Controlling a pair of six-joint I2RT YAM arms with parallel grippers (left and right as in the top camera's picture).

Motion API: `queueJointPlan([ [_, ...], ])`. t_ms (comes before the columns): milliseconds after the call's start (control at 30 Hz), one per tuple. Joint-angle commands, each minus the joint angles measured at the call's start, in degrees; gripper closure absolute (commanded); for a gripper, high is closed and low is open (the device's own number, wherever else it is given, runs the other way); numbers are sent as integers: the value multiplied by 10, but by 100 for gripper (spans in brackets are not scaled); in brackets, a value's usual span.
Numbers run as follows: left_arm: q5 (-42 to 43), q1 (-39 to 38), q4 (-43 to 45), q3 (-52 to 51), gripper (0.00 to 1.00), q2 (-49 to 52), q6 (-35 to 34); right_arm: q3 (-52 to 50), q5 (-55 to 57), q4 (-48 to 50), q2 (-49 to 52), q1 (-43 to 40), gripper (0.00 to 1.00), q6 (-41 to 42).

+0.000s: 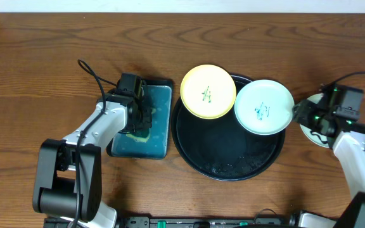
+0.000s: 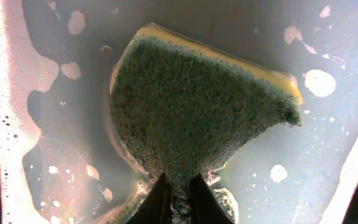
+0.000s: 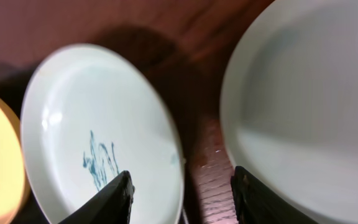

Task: Clean dirty plates on tray and stack at the side
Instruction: 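Set the pale green plate at the right side, grip the white plate rim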

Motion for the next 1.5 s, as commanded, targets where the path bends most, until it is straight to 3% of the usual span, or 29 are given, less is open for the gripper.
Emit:
queueJointPlan([
  [0, -1, 1, -6, -8, 92, 27, -3, 10, 15, 2, 34, 23, 50, -17],
  [100, -1, 1, -6, -8, 92, 27, -3, 10, 14, 2, 60, 34, 54, -17],
  [433, -1, 1, -6, -8, 92, 27, -3, 10, 5, -10, 79, 55, 93, -17],
  [833, -1, 1, -6, -8, 92, 27, -3, 10, -24, -118, 79, 55, 99, -17],
  [1100, -1, 1, -5, -8, 92, 27, -3, 10, -131, -161, 79, 73, 99, -17],
  [1467, -1, 1, -6, -8, 92, 27, -3, 10, -42, -175, 79, 167, 99, 14],
])
